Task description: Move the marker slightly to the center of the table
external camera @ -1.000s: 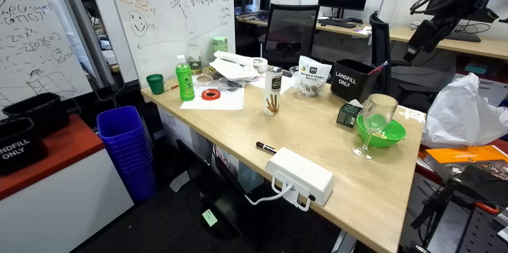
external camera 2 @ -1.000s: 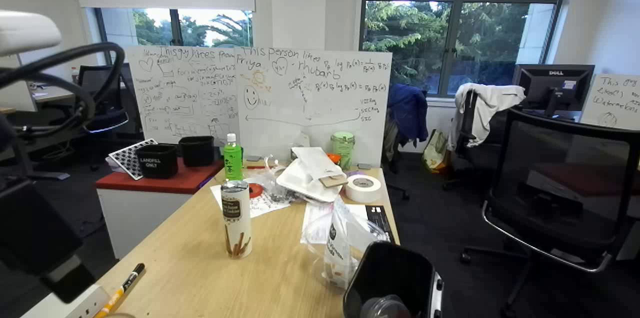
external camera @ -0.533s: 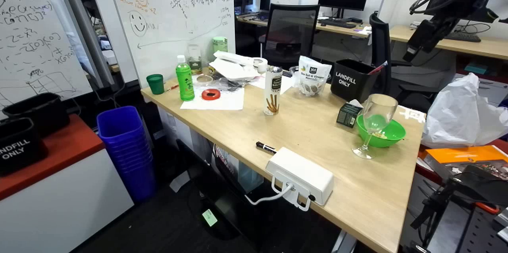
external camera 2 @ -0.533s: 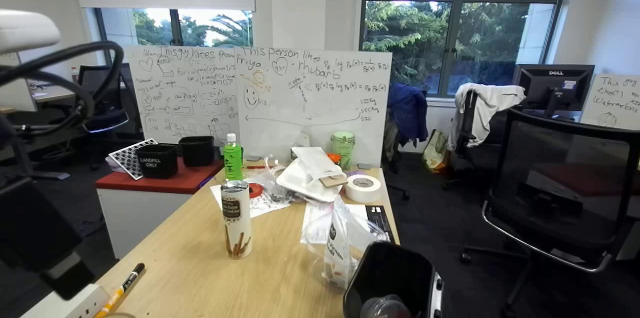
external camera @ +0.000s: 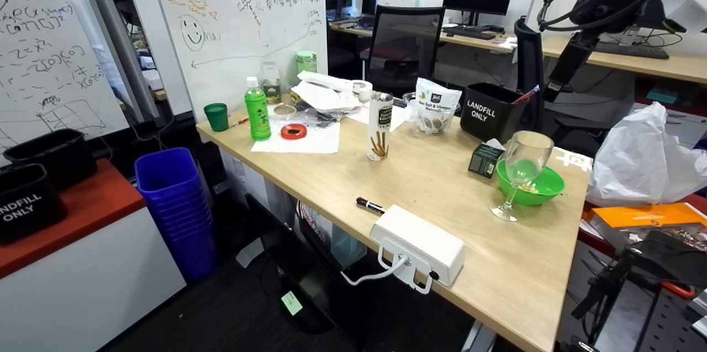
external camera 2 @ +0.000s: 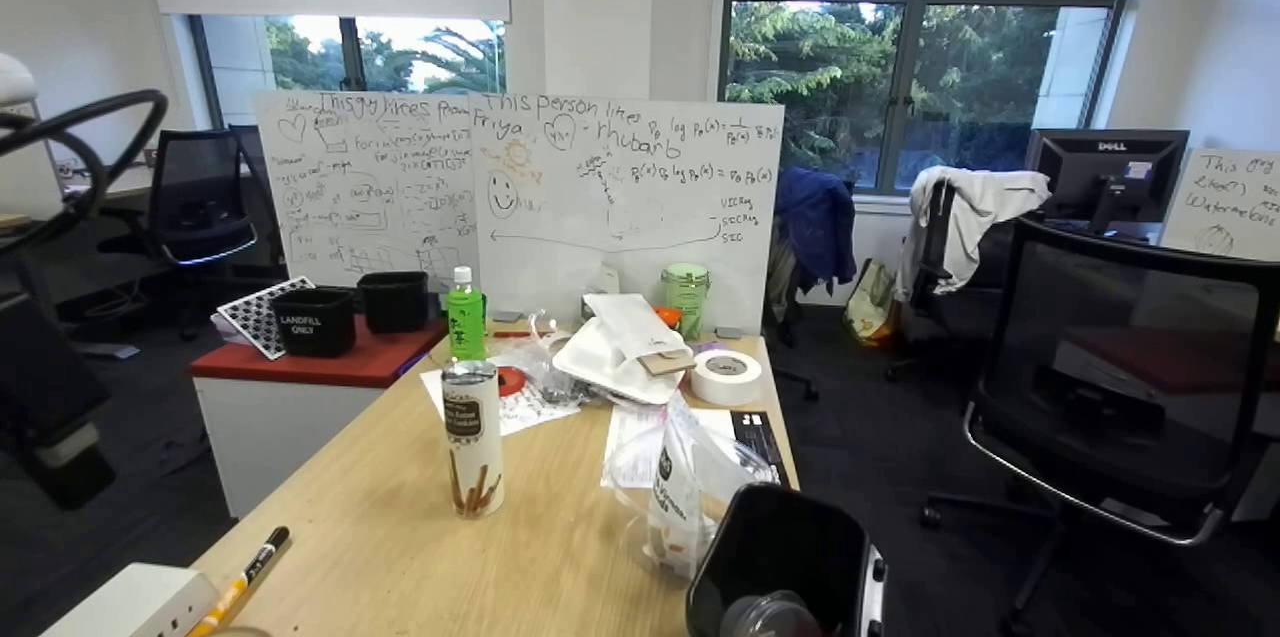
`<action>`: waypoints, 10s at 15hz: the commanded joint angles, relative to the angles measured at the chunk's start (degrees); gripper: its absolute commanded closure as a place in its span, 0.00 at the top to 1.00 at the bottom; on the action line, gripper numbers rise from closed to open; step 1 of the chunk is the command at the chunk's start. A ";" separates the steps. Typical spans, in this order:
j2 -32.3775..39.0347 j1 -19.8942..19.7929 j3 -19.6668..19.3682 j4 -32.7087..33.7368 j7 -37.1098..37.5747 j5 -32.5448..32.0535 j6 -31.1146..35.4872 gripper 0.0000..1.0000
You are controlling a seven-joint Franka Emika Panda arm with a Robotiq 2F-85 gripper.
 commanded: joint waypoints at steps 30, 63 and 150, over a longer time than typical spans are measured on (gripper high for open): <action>24.81 13.29 9.05 11.37 -11.94 8.73 19.88 1.00; 71.87 11.17 9.76 49.25 0.40 2.49 18.34 1.00; 49.67 3.28 12.14 21.47 -14.79 -11.86 30.21 1.00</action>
